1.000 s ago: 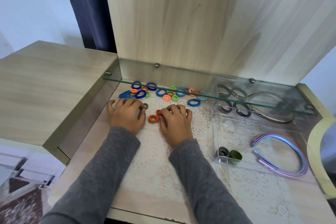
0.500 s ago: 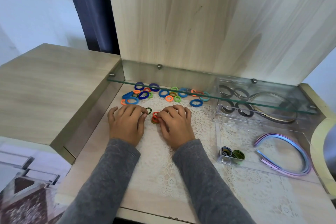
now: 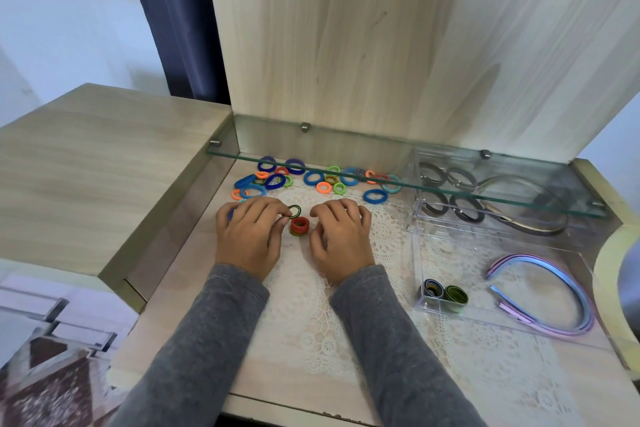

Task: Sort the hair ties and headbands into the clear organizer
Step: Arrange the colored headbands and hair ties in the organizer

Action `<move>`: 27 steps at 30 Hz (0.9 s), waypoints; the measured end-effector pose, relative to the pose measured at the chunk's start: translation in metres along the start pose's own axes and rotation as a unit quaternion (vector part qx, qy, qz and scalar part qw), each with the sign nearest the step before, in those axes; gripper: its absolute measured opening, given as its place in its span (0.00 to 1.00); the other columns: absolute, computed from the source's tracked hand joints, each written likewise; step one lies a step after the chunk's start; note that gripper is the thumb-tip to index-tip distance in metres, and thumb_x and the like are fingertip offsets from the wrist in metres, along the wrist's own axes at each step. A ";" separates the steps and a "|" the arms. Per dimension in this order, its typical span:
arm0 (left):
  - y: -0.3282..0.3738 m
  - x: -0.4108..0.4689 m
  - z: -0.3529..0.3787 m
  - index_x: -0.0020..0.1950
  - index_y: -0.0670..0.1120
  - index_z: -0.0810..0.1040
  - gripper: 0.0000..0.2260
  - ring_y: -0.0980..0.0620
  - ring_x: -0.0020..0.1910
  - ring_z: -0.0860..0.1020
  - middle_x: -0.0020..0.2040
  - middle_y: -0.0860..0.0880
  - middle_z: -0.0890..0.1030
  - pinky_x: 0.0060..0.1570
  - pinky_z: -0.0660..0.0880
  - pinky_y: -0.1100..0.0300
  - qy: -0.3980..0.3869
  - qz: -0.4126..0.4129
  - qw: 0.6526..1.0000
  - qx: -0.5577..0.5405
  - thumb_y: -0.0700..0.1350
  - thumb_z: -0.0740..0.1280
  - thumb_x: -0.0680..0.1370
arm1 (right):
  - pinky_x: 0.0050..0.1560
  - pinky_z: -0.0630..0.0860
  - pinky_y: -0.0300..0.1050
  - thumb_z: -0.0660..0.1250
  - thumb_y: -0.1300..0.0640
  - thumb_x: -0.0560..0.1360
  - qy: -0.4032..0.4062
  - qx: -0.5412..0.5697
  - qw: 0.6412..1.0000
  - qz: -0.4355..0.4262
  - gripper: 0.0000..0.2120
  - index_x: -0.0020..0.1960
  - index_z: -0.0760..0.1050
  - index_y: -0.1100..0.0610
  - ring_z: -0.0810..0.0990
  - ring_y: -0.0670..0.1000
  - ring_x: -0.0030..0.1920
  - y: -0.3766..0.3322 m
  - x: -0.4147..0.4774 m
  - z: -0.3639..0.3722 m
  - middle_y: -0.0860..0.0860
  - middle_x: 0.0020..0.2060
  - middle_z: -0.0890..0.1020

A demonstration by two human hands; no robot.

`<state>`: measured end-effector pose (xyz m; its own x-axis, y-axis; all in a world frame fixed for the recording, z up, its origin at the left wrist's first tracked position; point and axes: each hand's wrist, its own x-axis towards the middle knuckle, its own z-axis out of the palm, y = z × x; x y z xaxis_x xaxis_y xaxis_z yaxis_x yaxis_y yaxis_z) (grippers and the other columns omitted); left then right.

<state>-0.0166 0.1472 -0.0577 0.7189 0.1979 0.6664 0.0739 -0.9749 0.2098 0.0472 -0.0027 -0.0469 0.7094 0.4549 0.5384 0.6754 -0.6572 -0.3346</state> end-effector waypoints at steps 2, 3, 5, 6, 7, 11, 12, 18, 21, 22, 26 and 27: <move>0.000 -0.001 0.002 0.50 0.53 0.79 0.07 0.53 0.55 0.77 0.51 0.56 0.81 0.58 0.63 0.50 -0.020 0.018 1.000 -0.013 0.46 0.63 0.77 | 0.58 0.61 0.50 0.54 0.53 0.70 -0.002 -0.011 1.000 0.019 0.15 0.49 0.77 0.53 0.72 0.52 0.54 0.001 0.001 0.002 0.47 0.47 0.79; 0.000 -0.001 0.002 0.51 0.53 0.79 0.07 0.52 0.56 0.78 0.51 0.55 0.81 0.58 0.63 0.50 -0.029 0.023 0.999 -0.014 0.46 0.63 0.76 | 0.58 0.60 0.49 0.54 0.53 0.70 -0.005 -0.016 1.000 0.024 0.15 0.49 0.77 0.53 0.72 0.52 0.54 0.002 0.001 0.003 0.48 0.47 0.79; 0.000 0.000 0.003 0.51 0.53 0.79 0.08 0.51 0.57 0.78 0.52 0.55 0.81 0.59 0.63 0.49 -0.046 0.026 0.999 -0.012 0.45 0.63 0.76 | 0.57 0.59 0.49 0.55 0.54 0.70 -0.010 -0.023 0.999 0.030 0.14 0.49 0.77 0.54 0.72 0.52 0.54 0.002 0.001 0.004 0.48 0.48 0.79; 0.000 0.000 0.003 0.51 0.53 0.79 0.08 0.51 0.57 0.78 0.52 0.55 0.82 0.59 0.63 0.49 -0.052 0.025 0.998 -0.013 0.45 0.63 0.76 | 0.57 0.59 0.49 0.56 0.54 0.70 -0.010 -0.024 0.999 0.031 0.13 0.49 0.77 0.54 0.72 0.52 0.54 0.003 0.001 0.005 0.48 0.48 0.79; 0.000 0.001 0.002 0.51 0.53 0.79 0.08 0.51 0.57 0.78 0.52 0.55 0.82 0.59 0.63 0.48 -0.056 0.025 0.998 -0.013 0.45 0.63 0.76 | 0.57 0.59 0.49 0.56 0.55 0.70 -0.009 -0.023 0.999 0.031 0.13 0.49 0.77 0.54 0.72 0.52 0.54 0.003 0.001 0.005 0.48 0.48 0.79; 0.000 0.002 0.001 0.51 0.54 0.79 0.08 0.52 0.56 0.78 0.52 0.56 0.81 0.59 0.65 0.46 -0.064 0.025 0.998 -0.011 0.45 0.64 0.76 | 0.56 0.59 0.48 0.57 0.55 0.70 -0.007 -0.026 0.999 0.030 0.12 0.49 0.76 0.54 0.72 0.52 0.54 0.003 0.001 0.006 0.48 0.47 0.79; 0.000 0.002 0.001 0.51 0.54 0.79 0.08 0.52 0.56 0.78 0.52 0.56 0.81 0.59 0.64 0.46 -0.068 0.025 0.997 -0.010 0.45 0.64 0.76 | 0.56 0.59 0.48 0.57 0.55 0.70 -0.008 -0.026 0.999 0.031 0.12 0.49 0.76 0.54 0.72 0.52 0.54 0.003 0.001 0.006 0.48 0.47 0.79; 0.001 0.002 0.000 0.52 0.54 0.80 0.09 0.51 0.56 0.79 0.52 0.55 0.82 0.60 0.60 0.49 -0.080 0.028 0.996 0.000 0.41 0.69 0.75 | 0.57 0.61 0.49 0.54 0.53 0.69 -0.008 -0.017 0.999 0.029 0.16 0.50 0.76 0.54 0.73 0.53 0.53 0.002 0.000 0.005 0.48 0.47 0.79; 0.001 0.002 -0.001 0.55 0.53 0.79 0.13 0.50 0.59 0.78 0.55 0.54 0.82 0.63 0.62 0.46 -0.091 0.018 0.996 0.001 0.40 0.70 0.74 | 0.58 0.64 0.52 0.55 0.54 0.69 -0.018 -0.008 0.999 0.026 0.16 0.51 0.76 0.54 0.72 0.52 0.54 0.001 0.000 0.003 0.48 0.49 0.79; 0.001 0.002 -0.001 0.56 0.53 0.79 0.13 0.49 0.60 0.77 0.56 0.53 0.81 0.63 0.62 0.44 -0.094 0.012 0.995 0.001 0.39 0.70 0.74 | 0.57 0.64 0.52 0.56 0.54 0.69 -0.019 -0.003 1.000 0.021 0.15 0.52 0.76 0.53 0.72 0.52 0.54 0.001 0.000 0.003 0.48 0.49 0.79; 0.002 0.003 0.000 0.60 0.52 0.76 0.14 0.49 0.63 0.75 0.60 0.52 0.80 0.67 0.61 0.44 -0.088 -0.018 0.996 -0.001 0.39 0.63 0.77 | 0.56 0.62 0.49 0.63 0.58 0.68 -0.017 0.010 1.000 -0.017 0.14 0.52 0.76 0.51 0.71 0.51 0.53 0.001 -0.001 0.000 0.48 0.49 0.77; 0.002 0.003 0.001 0.61 0.51 0.76 0.15 0.49 0.65 0.74 0.62 0.51 0.79 0.68 0.59 0.45 -0.093 -0.035 0.995 0.001 0.38 0.62 0.77 | 0.56 0.62 0.50 0.63 0.58 0.68 -0.023 0.008 0.999 -0.025 0.14 0.53 0.76 0.50 0.70 0.51 0.53 0.001 -0.002 -0.001 0.48 0.49 0.76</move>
<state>-0.0134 0.1461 -0.0561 0.8272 0.2439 0.5062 0.1298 -0.9595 0.2501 0.0461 -0.0043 -0.0475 0.6824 0.5146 0.5191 0.7135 -0.6233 -0.3200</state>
